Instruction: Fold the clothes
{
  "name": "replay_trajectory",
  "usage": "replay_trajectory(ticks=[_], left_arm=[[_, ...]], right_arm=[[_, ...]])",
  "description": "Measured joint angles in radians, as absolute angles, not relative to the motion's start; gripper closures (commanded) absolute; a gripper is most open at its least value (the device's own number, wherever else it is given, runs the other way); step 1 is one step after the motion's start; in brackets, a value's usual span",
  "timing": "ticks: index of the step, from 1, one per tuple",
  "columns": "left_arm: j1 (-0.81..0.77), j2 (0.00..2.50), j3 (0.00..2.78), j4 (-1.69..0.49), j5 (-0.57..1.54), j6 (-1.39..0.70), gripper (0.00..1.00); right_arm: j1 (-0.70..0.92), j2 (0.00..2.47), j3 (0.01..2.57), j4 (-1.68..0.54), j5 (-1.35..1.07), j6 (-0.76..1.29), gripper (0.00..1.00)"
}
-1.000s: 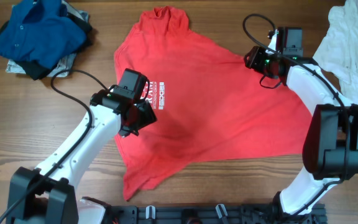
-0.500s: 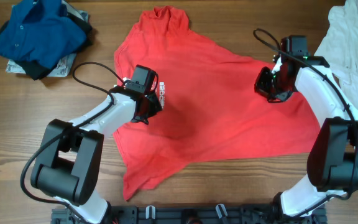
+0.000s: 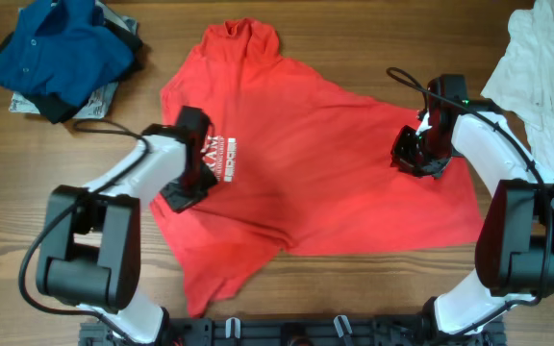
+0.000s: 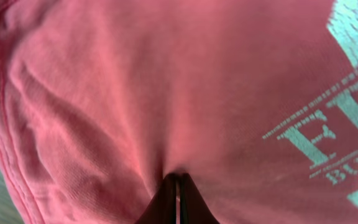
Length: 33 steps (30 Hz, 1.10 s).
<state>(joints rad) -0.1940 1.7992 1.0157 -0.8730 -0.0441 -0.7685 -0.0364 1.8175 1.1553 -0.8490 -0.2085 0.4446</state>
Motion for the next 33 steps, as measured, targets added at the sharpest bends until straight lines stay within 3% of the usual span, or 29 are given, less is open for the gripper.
replay_trajectory(ticks=[3,7,9,10,11,12,13,15,19,21,22,33], left_arm=[[-0.098,1.8,1.013,-0.901,-0.048,-0.773,0.96],[0.031,1.803,1.007,-0.956,-0.056,-0.818,0.96],[0.08,1.805,1.004,-0.97,-0.056,-0.834,0.96],[0.104,1.806,1.003,-0.977,-0.056,-0.841,0.96],[0.125,1.806,1.002,-0.981,-0.056,-0.845,0.96],[0.138,1.807,1.002,-0.982,-0.056,-0.847,0.96],[0.146,1.807,1.002,-0.983,-0.056,-0.849,0.96],[0.155,1.807,1.001,-0.991,-0.06,-0.852,0.96],[0.159,1.81,0.999,-1.01,-0.056,-0.83,0.84],[0.166,1.81,0.999,-1.011,-0.023,-0.771,0.25],[0.166,1.809,0.999,-1.018,-0.014,-0.737,0.19],[0.17,1.797,0.999,-0.991,0.078,-0.666,0.17]], right_arm=[[-0.036,1.818,1.142,-0.847,-0.208,0.445,0.81],[-0.036,1.818,1.135,-0.826,-0.209,0.471,0.88],[-0.036,1.818,1.136,-0.798,-0.209,0.478,0.83],[-0.035,1.818,1.137,-0.796,-0.211,0.478,0.73],[-0.036,1.818,1.15,-0.798,-0.223,0.471,0.43],[-0.036,1.817,1.176,-0.802,-0.23,0.467,0.27],[-0.039,1.817,1.211,-0.804,-0.236,0.459,0.21],[-0.069,1.813,1.338,-0.787,-0.244,0.432,0.2],[-0.192,1.79,1.415,-0.762,-0.246,0.413,0.23],[-0.253,1.79,1.414,-0.766,-0.246,0.377,0.24],[-0.259,1.802,1.415,-0.771,-0.247,0.356,0.25],[-0.258,2.011,1.414,-0.785,-0.338,0.257,0.34]])
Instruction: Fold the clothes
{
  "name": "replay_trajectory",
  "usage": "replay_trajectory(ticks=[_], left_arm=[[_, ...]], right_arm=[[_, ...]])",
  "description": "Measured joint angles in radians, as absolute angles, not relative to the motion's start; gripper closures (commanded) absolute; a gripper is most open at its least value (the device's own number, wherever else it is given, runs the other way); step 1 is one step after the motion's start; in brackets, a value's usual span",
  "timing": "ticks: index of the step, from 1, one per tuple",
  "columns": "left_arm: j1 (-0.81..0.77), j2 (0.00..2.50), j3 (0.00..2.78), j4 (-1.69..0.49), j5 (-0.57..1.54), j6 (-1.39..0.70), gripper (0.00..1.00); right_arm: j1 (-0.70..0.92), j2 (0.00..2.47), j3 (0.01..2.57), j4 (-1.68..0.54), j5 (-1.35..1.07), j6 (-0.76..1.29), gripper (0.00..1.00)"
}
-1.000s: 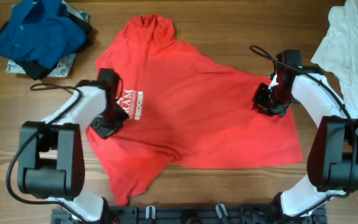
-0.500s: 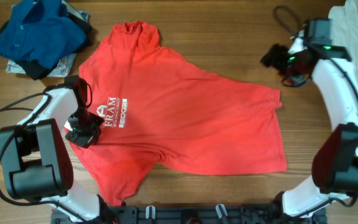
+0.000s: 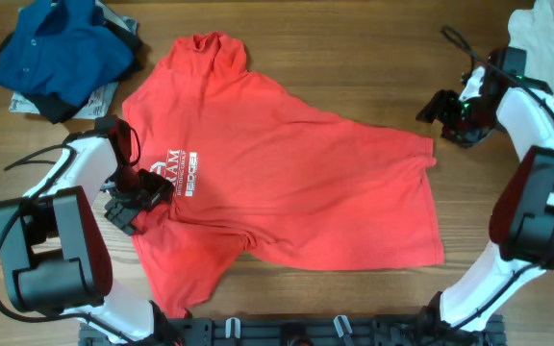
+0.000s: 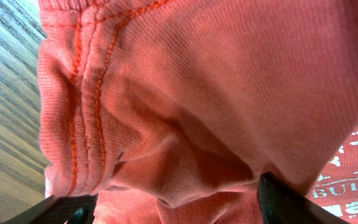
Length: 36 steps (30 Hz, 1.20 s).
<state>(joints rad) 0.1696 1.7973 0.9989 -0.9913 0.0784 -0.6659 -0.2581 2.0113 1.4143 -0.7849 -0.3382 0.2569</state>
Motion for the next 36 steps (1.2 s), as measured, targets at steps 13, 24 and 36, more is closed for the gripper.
replay_trajectory(ticks=[13,24,36], left_arm=[[0.17,1.797,0.999,-0.991,0.08,-0.666,0.17],[0.17,1.798,0.999,-0.99,0.081,-0.662,0.16],[0.17,1.799,0.999,-0.99,0.081,-0.662,0.16]], right_arm=[[-0.212,2.031,1.414,-0.771,-0.299,0.247,0.36],[-0.251,2.026,1.346,-0.769,-0.249,0.228,0.35],[-0.236,2.025,1.301,-0.729,-0.398,0.248,0.96]])
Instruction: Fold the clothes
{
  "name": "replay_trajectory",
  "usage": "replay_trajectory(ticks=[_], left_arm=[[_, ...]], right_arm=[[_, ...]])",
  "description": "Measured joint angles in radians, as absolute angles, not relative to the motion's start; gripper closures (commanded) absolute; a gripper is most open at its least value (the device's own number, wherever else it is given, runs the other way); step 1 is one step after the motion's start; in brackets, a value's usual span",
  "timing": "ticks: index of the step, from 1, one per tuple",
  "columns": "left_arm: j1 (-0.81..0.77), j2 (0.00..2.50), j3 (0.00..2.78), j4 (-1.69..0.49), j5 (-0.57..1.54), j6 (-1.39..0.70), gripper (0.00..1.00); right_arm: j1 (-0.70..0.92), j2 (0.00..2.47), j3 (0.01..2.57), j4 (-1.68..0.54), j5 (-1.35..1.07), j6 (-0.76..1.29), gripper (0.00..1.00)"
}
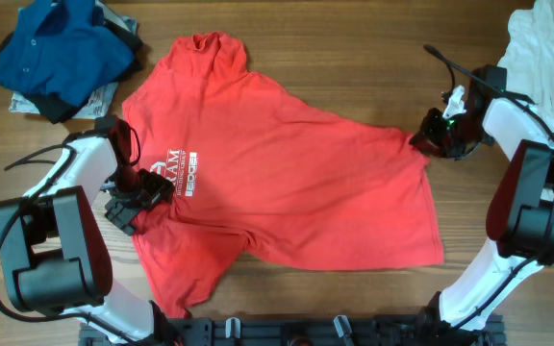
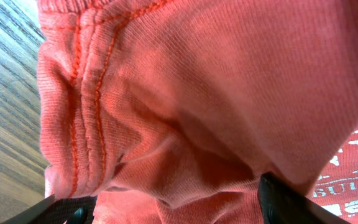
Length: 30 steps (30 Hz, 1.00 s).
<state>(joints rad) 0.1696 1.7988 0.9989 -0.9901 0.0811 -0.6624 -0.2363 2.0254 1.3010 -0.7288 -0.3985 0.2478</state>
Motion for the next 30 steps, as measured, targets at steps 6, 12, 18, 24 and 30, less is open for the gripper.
replay_trajectory(ticks=[6,12,18,24,30], left_arm=[[0.17,1.799,0.999,-0.987,0.083,-0.662,0.16],[0.17,1.799,0.999,-0.981,0.09,-0.659,0.16],[0.17,1.799,0.999,-0.976,0.096,-0.659,0.16],[0.17,1.8,0.999,-0.966,0.104,-0.656,0.16],[0.17,1.8,0.999,-0.965,0.107,-0.655,0.15]], right_arm=[[-0.223,2.026,1.297,-0.601,-0.433,0.324,0.96],[-0.165,2.026,1.297,-0.541,-0.439,0.375,0.96],[-0.103,1.914,1.296,-0.637,-0.284,0.416,0.96],[0.103,1.797,1.269,-0.889,-0.247,0.419,0.96],[0.368,1.797,1.153,-0.959,-0.295,0.442,0.96]])
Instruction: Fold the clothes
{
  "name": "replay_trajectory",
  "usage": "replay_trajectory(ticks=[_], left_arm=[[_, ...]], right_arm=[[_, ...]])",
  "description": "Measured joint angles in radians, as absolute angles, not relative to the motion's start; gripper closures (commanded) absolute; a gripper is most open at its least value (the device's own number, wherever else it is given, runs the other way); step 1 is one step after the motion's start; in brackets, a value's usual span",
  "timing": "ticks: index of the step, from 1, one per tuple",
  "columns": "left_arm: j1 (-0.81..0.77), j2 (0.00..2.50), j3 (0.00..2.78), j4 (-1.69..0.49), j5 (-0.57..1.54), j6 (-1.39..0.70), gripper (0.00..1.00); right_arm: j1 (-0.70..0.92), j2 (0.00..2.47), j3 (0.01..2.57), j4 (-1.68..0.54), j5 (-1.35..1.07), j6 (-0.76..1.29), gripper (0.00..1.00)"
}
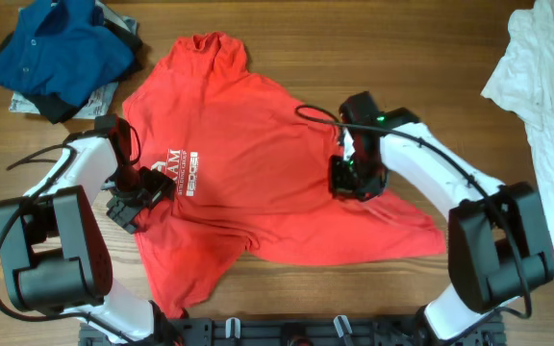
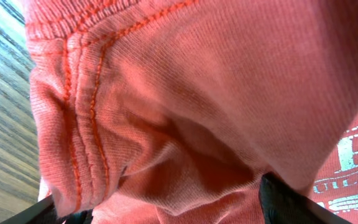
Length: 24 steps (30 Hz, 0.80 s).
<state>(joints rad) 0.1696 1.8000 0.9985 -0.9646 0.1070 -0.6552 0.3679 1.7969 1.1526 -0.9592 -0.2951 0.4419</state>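
The red T-shirt (image 1: 258, 163) lies spread on the wooden table, white print facing up. My left gripper (image 1: 133, 200) sits at the shirt's left edge. In the left wrist view the left gripper (image 2: 166, 210) is open, its fingers (image 2: 288, 200) wide apart, with a bunched, stitched hem (image 2: 79, 118) lying loose between them. My right gripper (image 1: 352, 181) rests on the shirt's middle right and is shut on the right sleeve fabric, which is drawn in over the body. The sleeve tip itself is hidden under the gripper.
A pile of blue and dark clothes (image 1: 61, 53) lies at the back left corner. A white garment (image 1: 537, 77) is stretched along the right edge. Bare wood table (image 1: 421, 58) shows behind the shirt and in front of it.
My right gripper went from the shirt's right sleeve corner to the middle right of the shirt, and the sleeve came with it. The left gripper stayed put, still open.
First both grippers were on the shirt, the left pinched shut beside the print. Then the shirt lay further left, the left gripper open at its edge, the right one off it near the white garment. The right reached the sleeve corner, and now holds it over the body.
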Motion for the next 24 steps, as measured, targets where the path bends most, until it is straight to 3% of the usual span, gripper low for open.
replay_trajectory(ticks=[2,4,5,8,12,16,20,24], left_arm=[[0.17,1.8,0.999,-0.965,0.107,-0.655,0.15],[0.17,1.8,0.999,-0.965,0.107,-0.655,0.15],[0.17,1.8,0.999,-0.965,0.107,-0.655,0.15],[0.17,1.8,0.999,-0.965,0.107,-0.656,0.15],[0.17,1.8,0.999,-0.965,0.107,-0.655,0.15],[0.17,1.8,0.999,-0.965,0.107,-0.656,0.15],[0.17,1.801,0.999,-0.965,0.112,-0.656,0.15],[0.17,1.801,0.999,-0.965,0.114,-0.656,0.15]], right_arm=[[0.376,1.793,1.153,-0.97,-0.272,0.495,0.91],[0.376,1.737,1.153,-0.974,-0.2,0.54,0.38],[0.376,1.689,1.156,-0.976,-0.167,0.552,0.3],[0.326,1.542,1.2,-0.961,-0.091,0.562,0.27],[0.192,1.523,1.207,-0.923,-0.049,0.537,0.27],[0.142,1.618,1.207,-0.888,-0.04,0.479,0.44],[0.142,1.79,1.207,-0.81,-0.102,0.447,0.46],[0.142,1.891,1.207,-0.777,-0.189,0.439,0.59]])
